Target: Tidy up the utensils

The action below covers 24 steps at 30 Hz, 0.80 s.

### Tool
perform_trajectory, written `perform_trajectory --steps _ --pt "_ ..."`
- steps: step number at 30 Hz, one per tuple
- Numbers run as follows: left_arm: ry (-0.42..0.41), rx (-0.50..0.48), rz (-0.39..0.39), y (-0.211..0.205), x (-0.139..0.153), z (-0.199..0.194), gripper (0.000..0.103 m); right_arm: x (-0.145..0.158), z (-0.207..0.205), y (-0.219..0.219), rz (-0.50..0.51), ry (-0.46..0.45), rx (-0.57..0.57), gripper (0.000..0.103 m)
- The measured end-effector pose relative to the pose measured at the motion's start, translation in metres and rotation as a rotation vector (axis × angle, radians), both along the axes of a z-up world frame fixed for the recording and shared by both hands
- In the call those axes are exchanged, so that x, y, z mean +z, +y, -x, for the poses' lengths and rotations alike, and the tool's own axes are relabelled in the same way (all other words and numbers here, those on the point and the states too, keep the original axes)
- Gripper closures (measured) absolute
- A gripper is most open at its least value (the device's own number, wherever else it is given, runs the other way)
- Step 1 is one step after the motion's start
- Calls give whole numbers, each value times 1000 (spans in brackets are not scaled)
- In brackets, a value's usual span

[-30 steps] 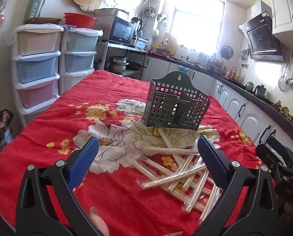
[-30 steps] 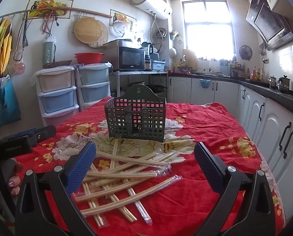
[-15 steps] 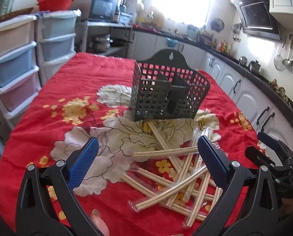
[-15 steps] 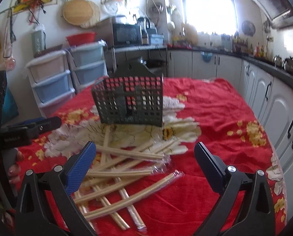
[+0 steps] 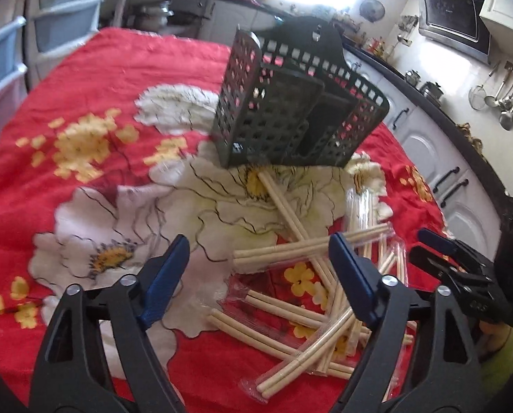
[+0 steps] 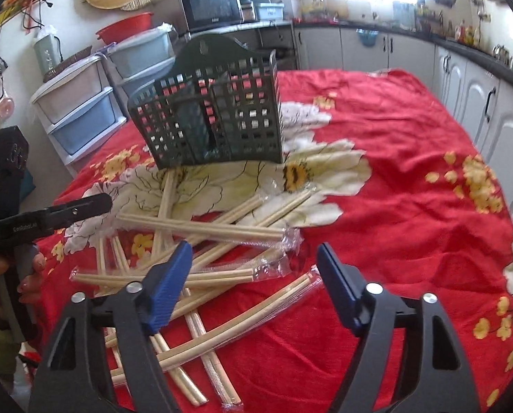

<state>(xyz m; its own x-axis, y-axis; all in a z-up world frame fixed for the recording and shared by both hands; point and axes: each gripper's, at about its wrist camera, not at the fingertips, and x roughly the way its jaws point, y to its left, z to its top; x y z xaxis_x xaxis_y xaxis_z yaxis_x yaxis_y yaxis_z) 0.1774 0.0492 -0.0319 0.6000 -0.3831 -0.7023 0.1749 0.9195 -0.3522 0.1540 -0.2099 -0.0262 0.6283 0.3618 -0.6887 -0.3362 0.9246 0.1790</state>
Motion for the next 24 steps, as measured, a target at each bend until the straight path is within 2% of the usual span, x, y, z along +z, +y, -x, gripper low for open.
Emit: perform_trajectory --steps 4,14,16,24 --pt "24 -27 24 0 -10 -5 38 -8 -7 0 -19 43 12 45" --pt "59 -60 76 1 -25 -13 52 -18 -20 -5 -74 116 6 51" --pt "59 -66 89 1 -25 -14 60 -20 -22 -8 -90 131 6 58" --pt "57 -72 119 1 -25 -14 79 -21 -22 -14 -130 154 -4 81"
